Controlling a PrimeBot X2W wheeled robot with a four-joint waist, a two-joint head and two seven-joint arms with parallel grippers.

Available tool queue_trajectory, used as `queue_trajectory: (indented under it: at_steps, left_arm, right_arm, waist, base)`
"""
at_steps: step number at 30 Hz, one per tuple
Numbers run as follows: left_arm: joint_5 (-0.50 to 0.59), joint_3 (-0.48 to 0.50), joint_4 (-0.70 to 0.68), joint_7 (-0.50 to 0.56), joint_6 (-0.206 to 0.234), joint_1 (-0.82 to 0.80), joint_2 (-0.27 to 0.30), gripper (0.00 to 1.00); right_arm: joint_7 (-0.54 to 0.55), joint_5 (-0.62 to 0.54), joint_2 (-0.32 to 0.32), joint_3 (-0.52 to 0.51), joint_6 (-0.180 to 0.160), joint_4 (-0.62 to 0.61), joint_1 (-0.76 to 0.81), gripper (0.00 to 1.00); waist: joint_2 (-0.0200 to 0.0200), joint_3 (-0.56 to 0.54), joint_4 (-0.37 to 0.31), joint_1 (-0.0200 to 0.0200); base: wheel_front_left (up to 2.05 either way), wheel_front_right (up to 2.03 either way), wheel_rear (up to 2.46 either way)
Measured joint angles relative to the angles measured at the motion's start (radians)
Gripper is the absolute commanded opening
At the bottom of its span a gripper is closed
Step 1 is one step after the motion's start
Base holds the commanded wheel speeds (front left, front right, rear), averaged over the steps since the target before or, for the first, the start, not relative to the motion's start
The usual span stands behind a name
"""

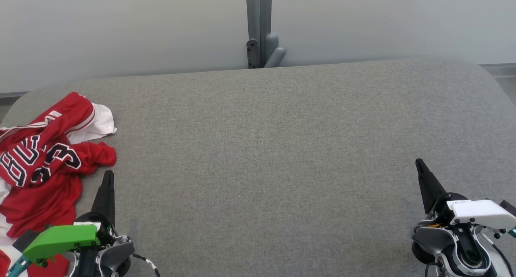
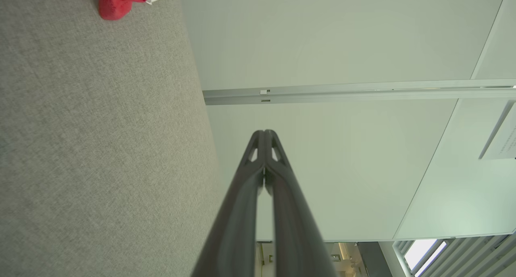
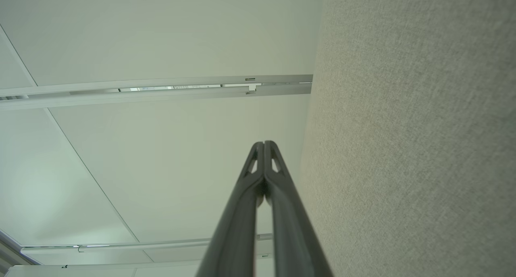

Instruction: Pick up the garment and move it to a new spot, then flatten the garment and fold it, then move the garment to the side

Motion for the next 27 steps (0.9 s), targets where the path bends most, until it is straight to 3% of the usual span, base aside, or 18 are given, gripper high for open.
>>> queue_trajectory:
  at_steps: [27]
  left_arm:
    - [0.000,0.000,0.000,0.000,0.000,0.000,0.000,0.00]
  right_arm:
    - [0.000,0.000,0.000,0.000,0.000,0.000,0.000,0.00]
  waist:
    - [0.0000,0.000,0.000,0.0000]
  base:
    - [0.00,0.00,0.00]
